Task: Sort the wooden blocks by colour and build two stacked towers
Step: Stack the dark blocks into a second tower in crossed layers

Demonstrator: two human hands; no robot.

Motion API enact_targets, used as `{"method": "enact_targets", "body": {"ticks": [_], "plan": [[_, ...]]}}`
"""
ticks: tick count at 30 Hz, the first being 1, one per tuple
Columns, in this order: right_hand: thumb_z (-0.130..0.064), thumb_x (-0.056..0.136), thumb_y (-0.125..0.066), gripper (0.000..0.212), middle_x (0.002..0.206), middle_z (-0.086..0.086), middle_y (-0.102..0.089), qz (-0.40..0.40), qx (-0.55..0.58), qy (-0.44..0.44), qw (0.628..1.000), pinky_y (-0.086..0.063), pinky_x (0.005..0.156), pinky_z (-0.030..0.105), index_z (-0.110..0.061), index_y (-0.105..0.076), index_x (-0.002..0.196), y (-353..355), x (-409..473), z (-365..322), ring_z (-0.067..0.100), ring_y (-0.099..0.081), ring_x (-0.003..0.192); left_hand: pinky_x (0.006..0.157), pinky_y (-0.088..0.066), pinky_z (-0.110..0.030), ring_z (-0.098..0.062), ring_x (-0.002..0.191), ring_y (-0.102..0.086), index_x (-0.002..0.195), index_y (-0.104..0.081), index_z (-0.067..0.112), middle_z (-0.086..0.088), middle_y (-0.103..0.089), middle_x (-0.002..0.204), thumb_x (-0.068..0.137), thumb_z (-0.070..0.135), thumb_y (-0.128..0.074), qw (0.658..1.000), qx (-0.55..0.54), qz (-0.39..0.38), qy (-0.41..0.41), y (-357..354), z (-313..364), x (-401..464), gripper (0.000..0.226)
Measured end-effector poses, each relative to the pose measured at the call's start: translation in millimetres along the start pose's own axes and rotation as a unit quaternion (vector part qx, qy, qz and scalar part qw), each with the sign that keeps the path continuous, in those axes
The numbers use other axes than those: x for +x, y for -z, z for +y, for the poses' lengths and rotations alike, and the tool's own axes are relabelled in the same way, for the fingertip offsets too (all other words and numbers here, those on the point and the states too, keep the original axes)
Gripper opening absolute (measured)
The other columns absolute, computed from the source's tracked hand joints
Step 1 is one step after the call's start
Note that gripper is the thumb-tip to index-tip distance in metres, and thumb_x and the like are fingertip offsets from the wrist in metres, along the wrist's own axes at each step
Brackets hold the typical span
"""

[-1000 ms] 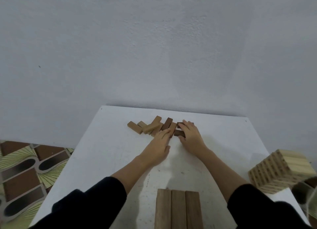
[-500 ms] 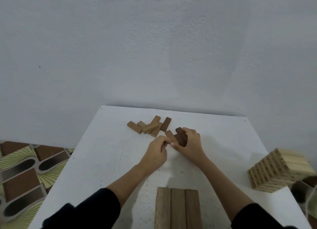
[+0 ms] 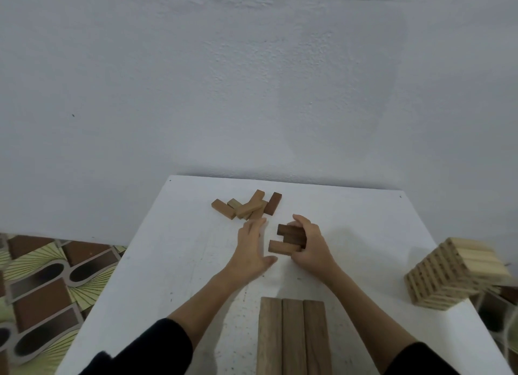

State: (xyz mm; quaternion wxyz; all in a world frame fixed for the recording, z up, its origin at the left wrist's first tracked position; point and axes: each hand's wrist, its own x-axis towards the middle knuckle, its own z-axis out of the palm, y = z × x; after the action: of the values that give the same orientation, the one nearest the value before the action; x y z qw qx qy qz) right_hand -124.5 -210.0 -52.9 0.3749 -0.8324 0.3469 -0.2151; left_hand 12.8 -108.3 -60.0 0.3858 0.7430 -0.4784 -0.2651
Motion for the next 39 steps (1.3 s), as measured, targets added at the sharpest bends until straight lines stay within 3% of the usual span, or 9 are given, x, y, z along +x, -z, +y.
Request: {"method": "enact_targets", "body": {"ticks": [2, 5, 8, 13, 20, 25, 34, 39], "plan": [[-0.001, 0.067, -0.056, 0.074, 0.123, 0.000, -0.052, -0.028, 0.009, 0.016, 0.999, -0.038, 0.101, 0.028, -0.006, -0.036, 0.138, 1, -6, 0, 0.020, -0.043, 0.119, 0.105, -0.035, -0.026, -0.015, 0.126, -0.030, 0.146, -0.022, 0.021, 0.007, -0.026, 0.140, 0.076, 0.020, -0.077, 1.000, -0.006, -0.016, -0.003, 0, 2, -2, 0.089], [-0.010, 0.065, -0.051, 0.079, 0.139, 0.007, -0.041, -0.020, 0.006, 0.012, 1.000, -0.026, 0.105, 0.020, -0.007, -0.030, 0.142, 2, -15, 0, 0.020, -0.034, 0.131, 0.081, -0.037, -0.002, -0.005, 0.108, -0.038, 0.146, -0.023, 0.026, 0.010, -0.039, 0.132, 0.076, 0.016, -0.078, 0.999, -0.024, -0.031, -0.003, 1, 3, -5, 0.090], [-0.004, 0.075, -0.066, 0.078, 0.145, 0.007, -0.032, 0.041, -0.010, -0.021, 0.999, -0.019, 0.102, 0.018, -0.007, -0.028, 0.143, 3, -22, 2, 0.022, -0.023, 0.134, 0.078, -0.039, -0.002, -0.005, 0.102, -0.042, 0.147, -0.024, 0.025, 0.016, -0.043, 0.127, 0.075, 0.013, -0.078, 0.998, -0.046, -0.037, 0.000, 4, 3, -4, 0.090], [-0.008, 0.071, -0.076, 0.082, 0.138, 0.005, -0.040, 0.077, -0.003, -0.040, 0.996, -0.037, 0.096, 0.028, -0.012, -0.032, 0.140, -1, -30, 5, 0.021, -0.033, 0.120, 0.076, -0.039, -0.003, -0.004, 0.097, -0.048, 0.147, -0.024, 0.023, 0.012, -0.045, 0.133, 0.073, 0.008, -0.079, 0.997, -0.049, -0.050, -0.013, 8, 2, -1, 0.094], [-0.008, 0.072, -0.077, 0.077, 0.128, 0.005, -0.047, 0.091, -0.008, -0.028, 0.995, -0.036, 0.086, 0.017, -0.013, -0.037, 0.138, -3, -31, 6, 0.012, -0.044, 0.102, 0.075, -0.043, -0.011, -0.007, 0.089, -0.050, 0.146, -0.030, 0.019, 0.011, -0.050, 0.129, 0.070, 0.002, -0.081, 0.995, -0.083, -0.056, -0.009, 4, -1, 6, 0.093], [-0.004, 0.069, -0.076, 0.075, 0.124, 0.007, -0.051, 0.096, -0.014, -0.023, 0.995, -0.032, 0.076, -0.001, -0.011, -0.041, 0.135, -3, -30, 10, 0.009, -0.047, 0.097, 0.075, -0.042, -0.012, -0.006, 0.089, -0.049, 0.145, -0.033, 0.021, 0.010, -0.054, 0.126, 0.065, 0.004, -0.084, 0.994, -0.105, -0.036, -0.011, -1, -6, 5, 0.096], [-0.002, 0.072, -0.074, 0.068, 0.124, 0.009, -0.053, 0.101, -0.014, -0.013, 0.995, -0.038, 0.087, 0.016, -0.008, -0.044, 0.133, -3, -31, 11, 0.011, -0.049, 0.099, 0.075, -0.041, -0.009, -0.004, 0.089, -0.050, 0.144, -0.035, 0.023, 0.012, -0.054, 0.127, 0.064, 0.009, -0.086, 0.995, -0.092, -0.021, -0.017, -5, -6, 4, 0.096], [0.000, 0.072, -0.072, 0.065, 0.121, 0.010, -0.055, 0.103, -0.018, -0.015, 0.994, -0.034, 0.079, 0.001, -0.008, -0.046, 0.131, -4, -29, 16, 0.009, -0.050, 0.096, 0.076, -0.039, -0.006, -0.004, 0.093, -0.049, 0.144, -0.034, 0.025, 0.014, -0.053, 0.129, 0.065, 0.012, -0.086, 0.997, -0.081, -0.015, -0.016, -6, -4, 3, 0.095]]}}
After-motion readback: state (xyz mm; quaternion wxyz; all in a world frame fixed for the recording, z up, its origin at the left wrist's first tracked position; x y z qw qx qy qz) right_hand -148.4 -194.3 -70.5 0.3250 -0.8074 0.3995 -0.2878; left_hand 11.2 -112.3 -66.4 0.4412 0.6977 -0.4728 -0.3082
